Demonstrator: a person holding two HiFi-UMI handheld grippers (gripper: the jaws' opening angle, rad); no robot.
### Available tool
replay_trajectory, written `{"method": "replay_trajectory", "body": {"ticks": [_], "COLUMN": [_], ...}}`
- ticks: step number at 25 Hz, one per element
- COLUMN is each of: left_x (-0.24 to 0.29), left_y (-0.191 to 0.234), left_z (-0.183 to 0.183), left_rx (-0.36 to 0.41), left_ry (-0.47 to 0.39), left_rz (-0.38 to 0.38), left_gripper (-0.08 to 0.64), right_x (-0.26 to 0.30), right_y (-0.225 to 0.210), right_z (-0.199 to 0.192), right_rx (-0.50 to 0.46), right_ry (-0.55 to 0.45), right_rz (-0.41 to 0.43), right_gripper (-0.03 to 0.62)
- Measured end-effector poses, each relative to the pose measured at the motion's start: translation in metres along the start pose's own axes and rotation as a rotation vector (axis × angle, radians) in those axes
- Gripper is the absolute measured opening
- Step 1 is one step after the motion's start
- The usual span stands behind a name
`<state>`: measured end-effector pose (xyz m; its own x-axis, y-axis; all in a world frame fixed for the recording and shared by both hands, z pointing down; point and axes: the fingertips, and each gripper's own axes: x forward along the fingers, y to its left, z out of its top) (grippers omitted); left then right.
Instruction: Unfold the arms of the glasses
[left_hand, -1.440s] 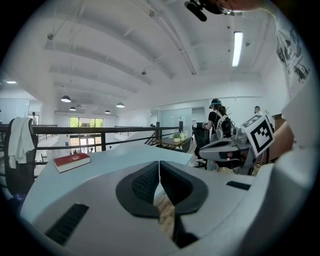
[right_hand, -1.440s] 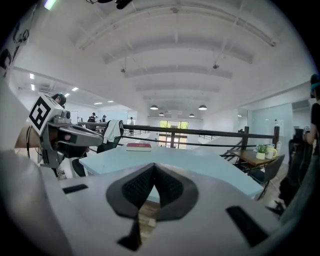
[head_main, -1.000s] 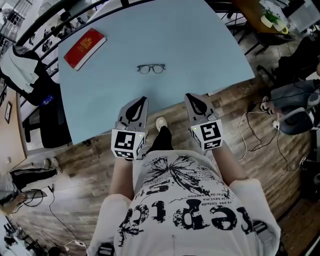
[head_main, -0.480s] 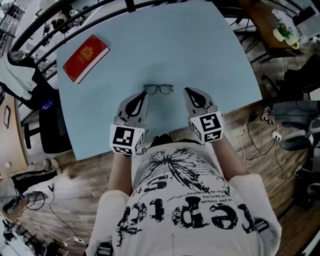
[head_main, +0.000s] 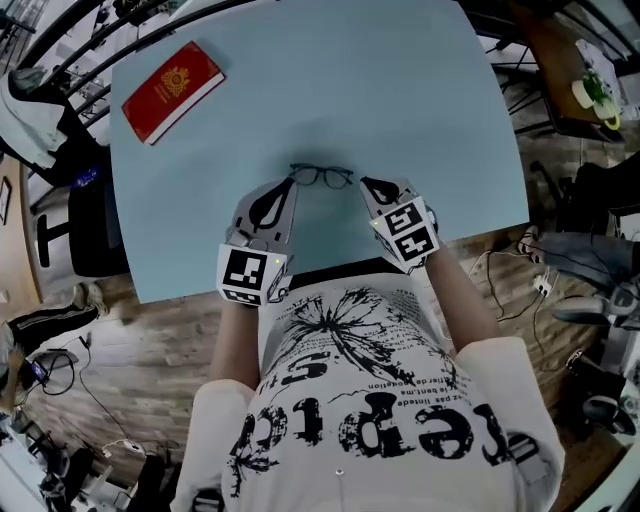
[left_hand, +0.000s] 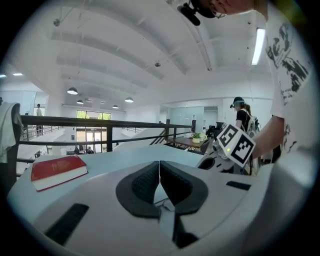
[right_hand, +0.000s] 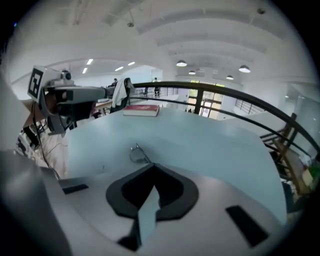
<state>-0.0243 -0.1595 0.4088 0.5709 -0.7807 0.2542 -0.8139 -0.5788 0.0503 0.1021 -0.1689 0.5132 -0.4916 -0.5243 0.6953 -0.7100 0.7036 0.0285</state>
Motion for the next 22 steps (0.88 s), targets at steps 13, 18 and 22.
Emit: {"method": "replay_trajectory", "body": {"ticks": [13,18,22], "left_x": [0.025,0.032,0.034], "left_y": [0.013,0.017,0.019], "left_z": [-0.045,-0.054,-0.065], "left_rx": [-0.127,-0.127,-0.128], "left_ry": [0.122,0.155,0.196], "left_rz": [0.147,0.182,0.202], "left_gripper": [0.020,0.020,0.020], "right_x": [0.066,0.080,0.088], "right_y": [-0.011,-0.007,-0.001], "right_z": [-0.046,-0.049,-0.051], "right_rx": [-0.444,-0.565,-0.639], "right_ry": [0.347,0.365,0.366], "right_rz": [0.296,0.382,0.436], "right_gripper": [0.067,0.071,0.069]}}
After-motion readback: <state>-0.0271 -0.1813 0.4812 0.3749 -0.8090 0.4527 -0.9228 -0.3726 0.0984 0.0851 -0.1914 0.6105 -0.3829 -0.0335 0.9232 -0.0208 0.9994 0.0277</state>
